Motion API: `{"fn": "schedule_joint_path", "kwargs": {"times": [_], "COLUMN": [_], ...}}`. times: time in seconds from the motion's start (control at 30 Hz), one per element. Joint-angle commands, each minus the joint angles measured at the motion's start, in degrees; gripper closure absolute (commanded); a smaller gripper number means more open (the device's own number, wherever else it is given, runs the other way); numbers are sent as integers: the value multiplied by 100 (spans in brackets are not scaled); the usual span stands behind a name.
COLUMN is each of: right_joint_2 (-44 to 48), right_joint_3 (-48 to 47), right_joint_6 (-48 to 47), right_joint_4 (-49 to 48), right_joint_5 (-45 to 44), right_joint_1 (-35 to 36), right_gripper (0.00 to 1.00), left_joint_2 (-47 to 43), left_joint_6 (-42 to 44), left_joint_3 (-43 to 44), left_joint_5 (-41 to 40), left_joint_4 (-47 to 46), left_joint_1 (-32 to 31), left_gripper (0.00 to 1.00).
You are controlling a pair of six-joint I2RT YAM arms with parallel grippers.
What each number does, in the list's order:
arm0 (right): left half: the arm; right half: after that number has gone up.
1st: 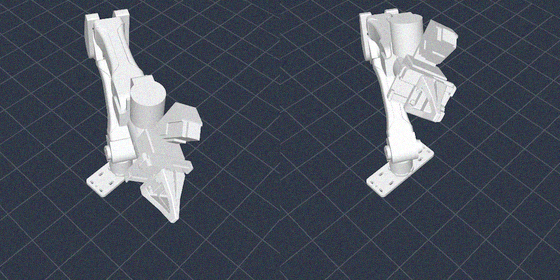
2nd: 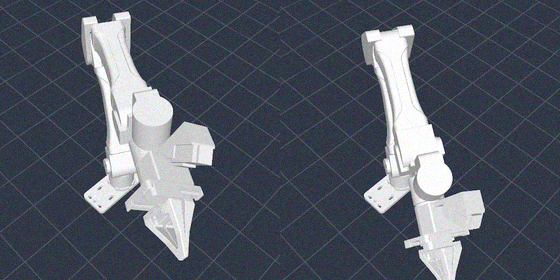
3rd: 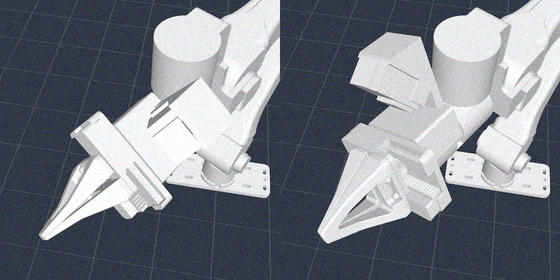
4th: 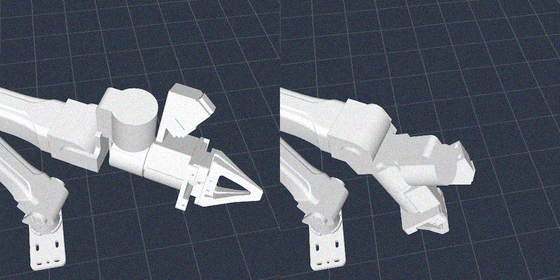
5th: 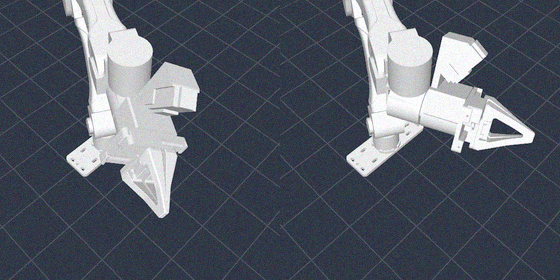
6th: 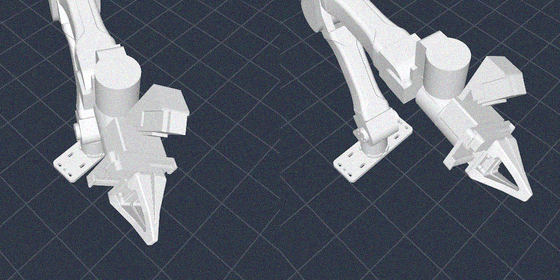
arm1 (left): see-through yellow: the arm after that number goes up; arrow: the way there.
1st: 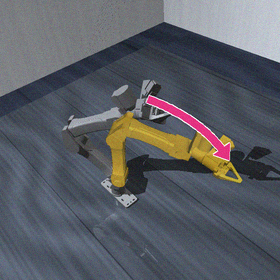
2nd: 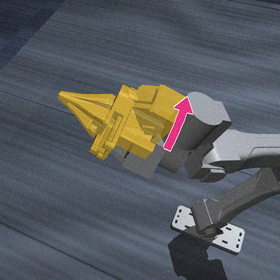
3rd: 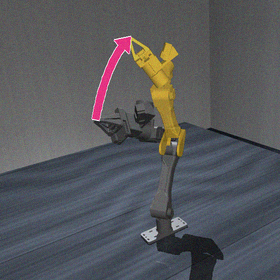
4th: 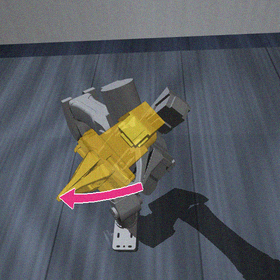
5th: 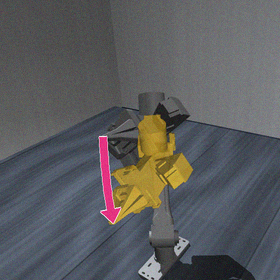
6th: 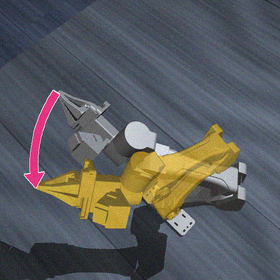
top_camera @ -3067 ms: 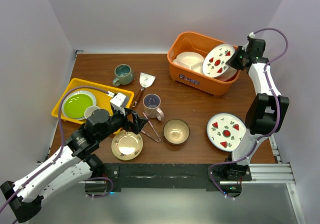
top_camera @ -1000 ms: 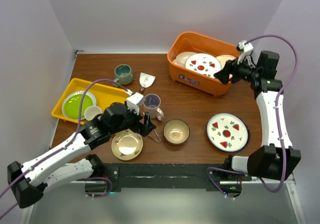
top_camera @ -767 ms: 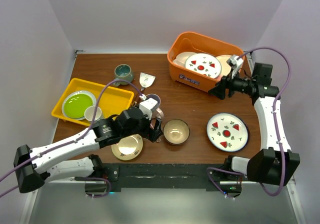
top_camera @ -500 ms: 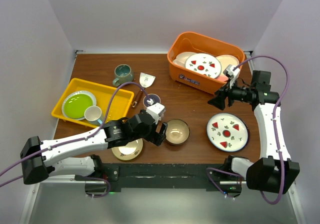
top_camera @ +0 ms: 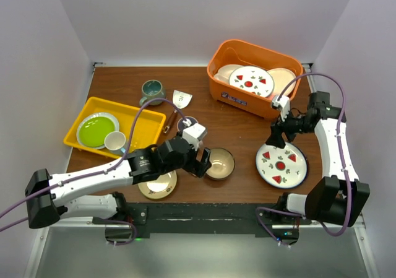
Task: Place the mixed dishes into the plastic bin
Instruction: Pick up the plate at the center of the board.
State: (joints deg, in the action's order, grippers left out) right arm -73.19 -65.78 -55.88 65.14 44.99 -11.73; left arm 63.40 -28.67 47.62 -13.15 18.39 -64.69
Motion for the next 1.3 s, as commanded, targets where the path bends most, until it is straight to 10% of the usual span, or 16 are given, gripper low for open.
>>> {"fn": "schedule_joint_path", "kwargs": {"times": [0.0, 0.17, 0.7, 1.27], "right_joint_2": [128, 349, 112, 103], "right_joint_3": [240, 452, 557, 549], "right_joint_6": [163, 1561, 1431, 1290], "right_joint_4": [-306, -1214, -872, -775], "right_joint_5": [-412, -415, 669, 765], "right_joint_1": [-58, -795, -1833, -1912], "right_gripper": [29, 30, 31, 31], "left_joint_2": [313, 1463, 5471, 6483], "left_joint_6": [273, 221, -535, -552], "left_joint_3": [608, 1451, 4632, 5276], "left_joint_5": [347, 875, 770, 1025], "left_joint_4": [-1011, -1636, -697, -433], "left_joint_1": [-27, -27, -27, -27], "left_gripper": [9, 9, 25, 51]}}
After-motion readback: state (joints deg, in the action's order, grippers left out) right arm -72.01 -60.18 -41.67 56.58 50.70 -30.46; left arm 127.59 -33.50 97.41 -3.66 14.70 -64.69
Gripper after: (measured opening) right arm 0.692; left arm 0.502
